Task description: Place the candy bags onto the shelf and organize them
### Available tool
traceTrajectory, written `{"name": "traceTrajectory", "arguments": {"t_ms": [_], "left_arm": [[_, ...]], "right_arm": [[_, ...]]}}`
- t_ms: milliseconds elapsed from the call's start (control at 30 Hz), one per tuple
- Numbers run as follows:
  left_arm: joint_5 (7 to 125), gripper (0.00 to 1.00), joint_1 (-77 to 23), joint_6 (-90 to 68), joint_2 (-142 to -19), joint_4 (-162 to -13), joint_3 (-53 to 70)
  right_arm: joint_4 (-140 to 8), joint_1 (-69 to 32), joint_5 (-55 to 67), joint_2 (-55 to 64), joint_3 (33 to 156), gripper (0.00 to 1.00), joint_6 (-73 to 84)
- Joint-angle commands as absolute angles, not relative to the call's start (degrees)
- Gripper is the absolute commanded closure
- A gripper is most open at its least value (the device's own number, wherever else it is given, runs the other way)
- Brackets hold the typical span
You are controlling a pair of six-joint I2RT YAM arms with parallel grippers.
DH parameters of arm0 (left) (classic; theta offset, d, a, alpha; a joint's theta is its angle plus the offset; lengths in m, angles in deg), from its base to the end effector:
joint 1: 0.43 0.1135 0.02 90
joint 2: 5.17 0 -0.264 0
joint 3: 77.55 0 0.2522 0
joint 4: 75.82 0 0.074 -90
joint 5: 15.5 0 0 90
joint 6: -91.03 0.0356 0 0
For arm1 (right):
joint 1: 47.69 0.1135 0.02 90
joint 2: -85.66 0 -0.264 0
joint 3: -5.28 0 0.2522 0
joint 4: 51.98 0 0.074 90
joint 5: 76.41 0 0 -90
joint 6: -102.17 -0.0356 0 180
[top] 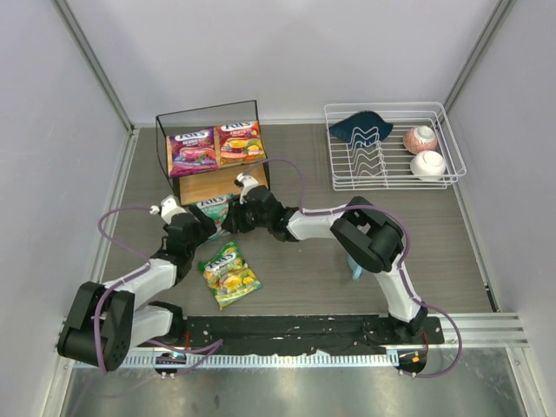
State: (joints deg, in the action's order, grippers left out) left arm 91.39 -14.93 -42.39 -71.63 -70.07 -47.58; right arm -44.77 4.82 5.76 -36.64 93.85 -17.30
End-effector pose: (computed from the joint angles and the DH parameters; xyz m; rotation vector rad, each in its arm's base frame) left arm 0.2061 -0.0426 0.1503 -0.6924 1.9785 -0.3039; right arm 0.2813 0.3748 0.1478 -0.5280 2.1266 1.0014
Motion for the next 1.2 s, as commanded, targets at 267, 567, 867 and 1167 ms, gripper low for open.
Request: {"name": "traceTrajectory", "arguments": {"t_ms": [267, 567, 867, 1167], "left_arm": [[94.5, 0.27, -15.1, -49.6, -62.4, -78.2, -49.9], [95.6, 0.31, -15.1, -52.9, -62.8, -78.2, -51.8], [94.4, 0.49, -15.1, -54.3, -68.0, -74.2, -52.7], [93.9, 1.00, -15.0, -53.5, -67.1, -72.9, -53.6]], "right_arm": [[-42.5, 4.9, 8.1, -37.4, 94.5, 0.65, -17.1], [-41.2, 4.9, 9.1, -37.3, 93.4, 0.68, -17.8], [-41.0, 4.8, 8.8, -36.8, 92.9, 0.69, -17.9], [-39.9, 4.8, 9.8, -36.3, 91.3, 0.70, -17.8]]}}
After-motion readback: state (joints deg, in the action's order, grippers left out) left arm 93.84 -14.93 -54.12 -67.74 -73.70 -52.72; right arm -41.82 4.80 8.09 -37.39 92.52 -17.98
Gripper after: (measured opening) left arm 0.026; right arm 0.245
